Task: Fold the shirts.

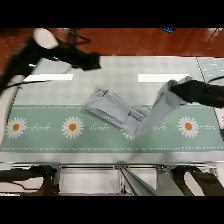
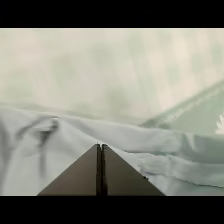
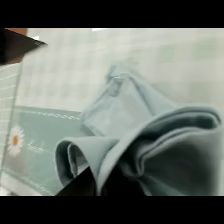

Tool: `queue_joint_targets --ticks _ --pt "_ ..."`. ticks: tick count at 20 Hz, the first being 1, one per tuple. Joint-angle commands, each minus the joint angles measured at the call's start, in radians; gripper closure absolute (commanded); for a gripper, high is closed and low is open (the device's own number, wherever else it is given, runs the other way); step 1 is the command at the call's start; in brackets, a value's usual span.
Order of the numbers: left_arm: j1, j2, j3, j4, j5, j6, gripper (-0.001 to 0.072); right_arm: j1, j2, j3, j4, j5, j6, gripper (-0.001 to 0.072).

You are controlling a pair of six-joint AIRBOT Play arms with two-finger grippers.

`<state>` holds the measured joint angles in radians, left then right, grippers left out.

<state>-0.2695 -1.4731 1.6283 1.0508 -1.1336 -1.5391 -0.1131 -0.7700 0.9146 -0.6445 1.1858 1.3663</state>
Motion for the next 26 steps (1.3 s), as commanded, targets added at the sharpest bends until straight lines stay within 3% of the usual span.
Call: queue_joint_targets --ticks 1,4,8,11,13,14,17,20,23,26 --pt "0.143 0.247 -0.028 0.199 -0.047 -0.014 0.069 0.215 -0.213 0.056 0.069 -0.169 -0.041 0.0691" --pt "0.157 0.48 -0.174 0.349 -0.046 -0.015 0.069 0.395 -0.453 0.209 0.068 -0.266 -0.04 0.0691" --pt "0.147 0.762 -0.508 0.299 -0.04 -0.043 0.069 0.519 -0.743 0.435 0.068 -0.27 -0.024 0.0691" --pt "0.145 0.929 -0.76 0.223 0.035 -0.081 0.069 0.571 -0.883 0.523 0.066 -0.282 -0.016 0.0682" --pt "0.145 0.99 -0.879 0.205 0.074 -0.11 0.069 0.592 -0.943 0.536 0.067 -0.294 -0.006 0.0286" --pt "0.145 1.002 -0.923 0.204 0.079 -0.125 0.069 0.592 -0.958 0.536 0.061 -0.287 -0.006 0.0294" --pt "0.145 0.998 -0.986 0.205 0.08 -0.124 0.069 0.537 -0.933 0.536 0.051 -0.194 -0.006 0.0294" --pt "0.145 0.999 -0.999 0.205 0.09 -0.125 0.069 0.38 -0.813 0.535 -0.031 0.012 0.004 0.0294" --pt "0.145 0.999 -0.999 0.2 0.114 -0.126 0.069 0.247 -0.595 0.502 -0.411 0.154 0.113 0.0295" --pt "0.145 0.998 -1.0 0.178 0.145 -0.135 0.069 0.206 -0.311 0.262 -0.74 0.068 0.293 0.0294"
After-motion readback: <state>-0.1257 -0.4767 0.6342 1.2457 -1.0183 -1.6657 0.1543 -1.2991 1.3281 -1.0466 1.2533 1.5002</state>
